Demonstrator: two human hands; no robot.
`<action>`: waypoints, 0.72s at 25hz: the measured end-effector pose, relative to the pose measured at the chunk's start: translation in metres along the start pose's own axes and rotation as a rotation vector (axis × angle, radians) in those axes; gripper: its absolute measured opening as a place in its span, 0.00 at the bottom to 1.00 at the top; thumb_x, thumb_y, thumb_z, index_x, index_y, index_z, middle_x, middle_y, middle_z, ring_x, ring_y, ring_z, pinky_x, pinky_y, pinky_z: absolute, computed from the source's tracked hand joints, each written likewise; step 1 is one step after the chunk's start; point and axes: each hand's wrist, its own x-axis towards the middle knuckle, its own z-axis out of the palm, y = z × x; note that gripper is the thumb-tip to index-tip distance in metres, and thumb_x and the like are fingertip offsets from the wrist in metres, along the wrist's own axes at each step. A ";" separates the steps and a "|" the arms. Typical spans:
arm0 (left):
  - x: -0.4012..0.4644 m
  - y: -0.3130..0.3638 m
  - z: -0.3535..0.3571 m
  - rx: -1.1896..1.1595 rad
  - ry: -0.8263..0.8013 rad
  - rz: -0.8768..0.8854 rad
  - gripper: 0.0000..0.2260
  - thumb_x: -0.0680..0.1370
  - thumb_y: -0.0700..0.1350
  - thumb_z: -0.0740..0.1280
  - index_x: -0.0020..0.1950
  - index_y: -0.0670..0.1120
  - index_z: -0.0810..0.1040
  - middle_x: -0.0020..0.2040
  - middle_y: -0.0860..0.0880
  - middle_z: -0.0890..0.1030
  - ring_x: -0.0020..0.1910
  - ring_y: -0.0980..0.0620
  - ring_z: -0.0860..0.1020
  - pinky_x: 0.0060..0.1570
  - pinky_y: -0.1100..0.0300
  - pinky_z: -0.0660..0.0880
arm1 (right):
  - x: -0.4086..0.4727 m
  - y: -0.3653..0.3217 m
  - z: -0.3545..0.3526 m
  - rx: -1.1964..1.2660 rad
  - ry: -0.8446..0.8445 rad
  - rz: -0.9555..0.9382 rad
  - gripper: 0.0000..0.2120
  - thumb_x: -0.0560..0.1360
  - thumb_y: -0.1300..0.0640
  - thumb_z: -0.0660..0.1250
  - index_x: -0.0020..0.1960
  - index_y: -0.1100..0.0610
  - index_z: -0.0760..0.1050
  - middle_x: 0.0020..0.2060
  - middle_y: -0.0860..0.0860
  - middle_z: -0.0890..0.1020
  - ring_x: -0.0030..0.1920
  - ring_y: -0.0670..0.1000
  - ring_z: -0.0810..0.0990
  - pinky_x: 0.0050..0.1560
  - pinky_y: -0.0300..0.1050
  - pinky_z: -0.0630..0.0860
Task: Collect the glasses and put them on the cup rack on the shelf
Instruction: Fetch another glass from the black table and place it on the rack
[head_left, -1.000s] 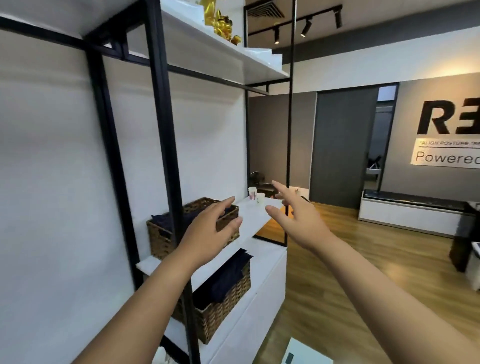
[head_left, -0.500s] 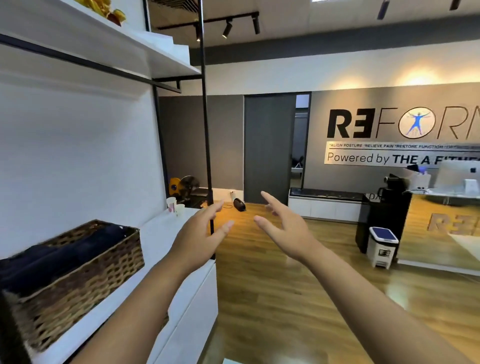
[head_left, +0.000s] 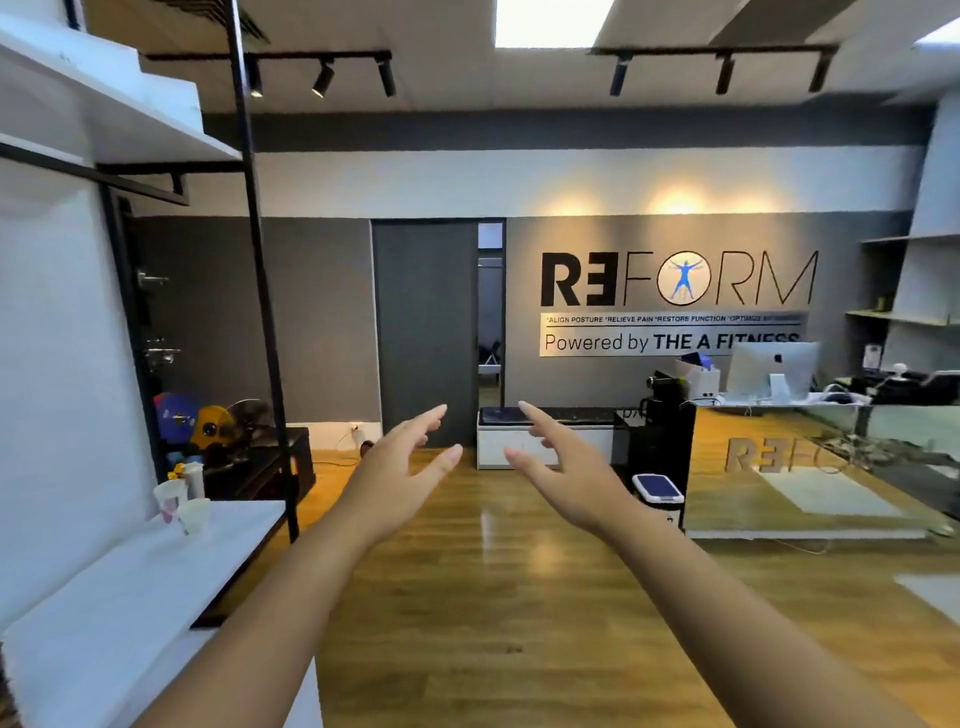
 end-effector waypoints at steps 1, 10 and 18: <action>0.027 -0.006 0.007 -0.015 -0.013 0.019 0.27 0.82 0.60 0.66 0.80 0.62 0.65 0.74 0.59 0.72 0.71 0.60 0.71 0.66 0.56 0.69 | 0.020 0.008 -0.004 -0.011 0.031 0.002 0.37 0.76 0.27 0.62 0.81 0.35 0.57 0.76 0.45 0.73 0.75 0.48 0.70 0.65 0.46 0.69; 0.241 -0.035 0.107 -0.119 -0.185 0.157 0.28 0.81 0.63 0.64 0.80 0.64 0.62 0.76 0.59 0.71 0.73 0.57 0.69 0.68 0.50 0.70 | 0.157 0.091 -0.059 -0.080 0.256 0.115 0.40 0.74 0.27 0.61 0.83 0.39 0.60 0.73 0.48 0.75 0.72 0.49 0.73 0.64 0.46 0.68; 0.368 -0.003 0.274 -0.245 -0.286 0.272 0.28 0.81 0.64 0.63 0.80 0.64 0.62 0.75 0.57 0.72 0.72 0.56 0.70 0.69 0.50 0.71 | 0.212 0.220 -0.153 -0.191 0.358 0.176 0.34 0.79 0.31 0.61 0.82 0.38 0.60 0.75 0.48 0.74 0.74 0.50 0.71 0.61 0.44 0.66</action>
